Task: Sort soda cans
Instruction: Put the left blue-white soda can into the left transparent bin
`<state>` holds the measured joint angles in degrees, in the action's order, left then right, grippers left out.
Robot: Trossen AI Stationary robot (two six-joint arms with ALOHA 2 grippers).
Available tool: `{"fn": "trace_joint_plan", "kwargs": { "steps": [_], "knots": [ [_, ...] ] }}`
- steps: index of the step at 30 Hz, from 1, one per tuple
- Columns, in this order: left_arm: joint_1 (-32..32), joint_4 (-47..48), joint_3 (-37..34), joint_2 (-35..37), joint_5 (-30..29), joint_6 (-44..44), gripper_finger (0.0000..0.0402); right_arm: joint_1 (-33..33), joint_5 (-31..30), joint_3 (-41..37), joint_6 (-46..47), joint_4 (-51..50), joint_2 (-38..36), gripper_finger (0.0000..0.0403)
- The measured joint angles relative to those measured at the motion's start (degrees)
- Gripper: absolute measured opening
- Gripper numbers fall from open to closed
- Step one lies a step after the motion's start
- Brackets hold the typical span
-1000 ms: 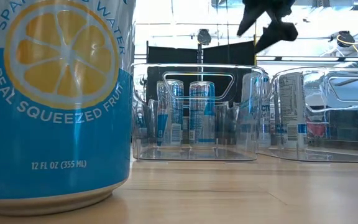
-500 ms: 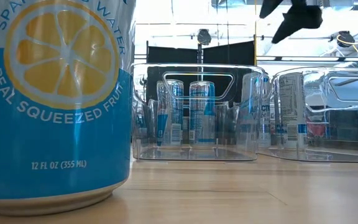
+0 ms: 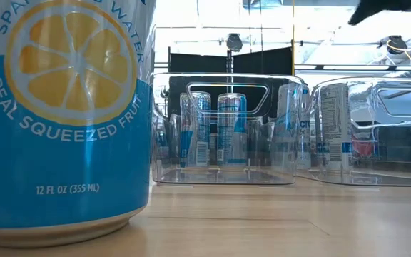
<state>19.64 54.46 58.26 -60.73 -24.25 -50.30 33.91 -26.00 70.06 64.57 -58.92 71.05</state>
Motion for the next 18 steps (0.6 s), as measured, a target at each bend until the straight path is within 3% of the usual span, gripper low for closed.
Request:
{"fn": "trace_joint_plan", "kwargs": {
  "steps": [2,8,18],
  "knots": [
    [0.0,0.0,0.0,0.0,0.2,-0.6,0.0393,1.7,-1.2,-1.6,2.3,0.0,0.2,0.0336],
    [0.2,-0.2,0.0,0.0,5.4,-3.4,0.0393,7.1,-16.6,-11.6,5.3,9.2,0.2,0.0336],
    [10.1,-4.1,0.0,0.0,6.0,-3.5,0.0393,9.1,-21.0,-27.1,0.2,33.9,0.2,0.0336]
  ]
}}
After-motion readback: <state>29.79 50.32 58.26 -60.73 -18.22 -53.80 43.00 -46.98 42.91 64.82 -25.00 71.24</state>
